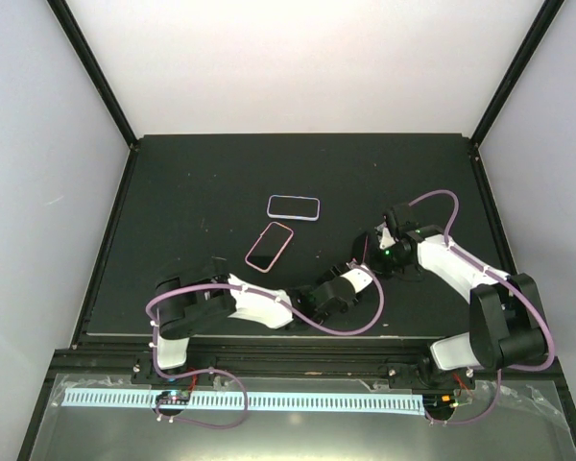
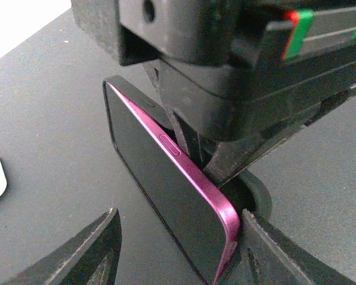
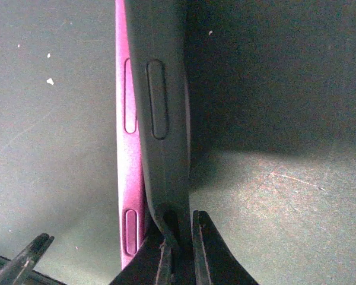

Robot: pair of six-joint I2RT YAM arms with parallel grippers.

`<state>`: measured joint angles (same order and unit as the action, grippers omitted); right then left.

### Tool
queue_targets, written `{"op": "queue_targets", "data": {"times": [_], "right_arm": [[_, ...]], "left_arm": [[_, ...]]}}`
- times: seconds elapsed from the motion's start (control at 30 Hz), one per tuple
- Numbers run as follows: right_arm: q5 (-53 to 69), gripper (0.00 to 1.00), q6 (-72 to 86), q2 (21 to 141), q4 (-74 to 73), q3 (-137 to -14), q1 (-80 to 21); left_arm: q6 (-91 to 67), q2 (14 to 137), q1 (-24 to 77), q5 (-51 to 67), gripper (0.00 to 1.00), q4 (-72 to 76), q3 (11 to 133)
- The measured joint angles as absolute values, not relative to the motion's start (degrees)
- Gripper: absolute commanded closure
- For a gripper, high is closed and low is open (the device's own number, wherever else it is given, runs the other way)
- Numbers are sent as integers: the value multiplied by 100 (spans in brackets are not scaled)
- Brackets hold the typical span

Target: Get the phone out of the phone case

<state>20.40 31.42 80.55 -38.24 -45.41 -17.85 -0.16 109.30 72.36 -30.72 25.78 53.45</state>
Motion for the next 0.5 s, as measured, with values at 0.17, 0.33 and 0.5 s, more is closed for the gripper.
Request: {"op": "queue_targets", "data": {"times": [0.17, 0.33, 0.5], "right_arm": [[2158, 99, 3035, 7990, -3830, -4541, -1728], [2338, 99, 2985, 7900, -3717, -4543, -1721], [2469, 99, 2958, 7859, -3581, -4580, -1726]], "left_arm": [[154, 11006, 7269, -3339, 57, 2580, 5457], [172, 11041, 7288, -3592, 78, 2589, 5518], [58, 11032, 7286, -3708, 95, 2644, 5516]]}}
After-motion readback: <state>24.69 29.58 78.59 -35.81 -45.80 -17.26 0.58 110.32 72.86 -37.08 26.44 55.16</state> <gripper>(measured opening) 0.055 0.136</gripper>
